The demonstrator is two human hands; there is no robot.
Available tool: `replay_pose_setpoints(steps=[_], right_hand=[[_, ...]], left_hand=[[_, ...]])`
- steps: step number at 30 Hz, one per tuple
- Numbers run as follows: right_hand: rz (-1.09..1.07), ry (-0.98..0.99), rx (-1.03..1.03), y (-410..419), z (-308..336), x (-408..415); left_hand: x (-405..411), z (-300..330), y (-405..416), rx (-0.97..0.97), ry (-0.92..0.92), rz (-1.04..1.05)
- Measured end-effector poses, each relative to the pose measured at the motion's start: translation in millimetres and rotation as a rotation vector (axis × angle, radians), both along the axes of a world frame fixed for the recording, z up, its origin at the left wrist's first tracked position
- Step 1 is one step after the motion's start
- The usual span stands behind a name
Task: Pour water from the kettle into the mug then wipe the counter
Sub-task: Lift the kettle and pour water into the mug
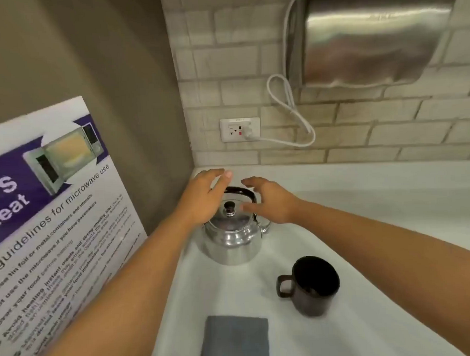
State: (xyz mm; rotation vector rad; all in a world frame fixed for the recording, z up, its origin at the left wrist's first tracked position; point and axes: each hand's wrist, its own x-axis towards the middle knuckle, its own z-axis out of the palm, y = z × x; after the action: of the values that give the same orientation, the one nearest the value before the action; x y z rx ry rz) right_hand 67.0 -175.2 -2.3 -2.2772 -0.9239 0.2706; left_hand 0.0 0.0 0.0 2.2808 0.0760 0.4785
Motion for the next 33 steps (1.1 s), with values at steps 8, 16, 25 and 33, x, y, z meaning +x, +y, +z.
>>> replay_pose_setpoints(steps=[8,16,25,33], right_hand=[[-0.034,-0.067,0.110,15.1,-13.1,18.4],[-0.062,0.004,0.264,-4.2,-16.5,4.0],[-0.111,0.253,0.296,-135.5,-49.2,-71.1],[-0.267,0.268,0.379,-147.4,-118.7,-118.0]], left_hand=[[27.4,-44.3,17.9,-0.129,0.005,0.245],[31.7,-56.2,-0.7,-0.499,-0.142,0.343],[-2.3,-26.4,-9.6,-0.626,-0.347,0.422],[-51.5,-2.3,-30.1,-0.601,-0.412,0.454]])
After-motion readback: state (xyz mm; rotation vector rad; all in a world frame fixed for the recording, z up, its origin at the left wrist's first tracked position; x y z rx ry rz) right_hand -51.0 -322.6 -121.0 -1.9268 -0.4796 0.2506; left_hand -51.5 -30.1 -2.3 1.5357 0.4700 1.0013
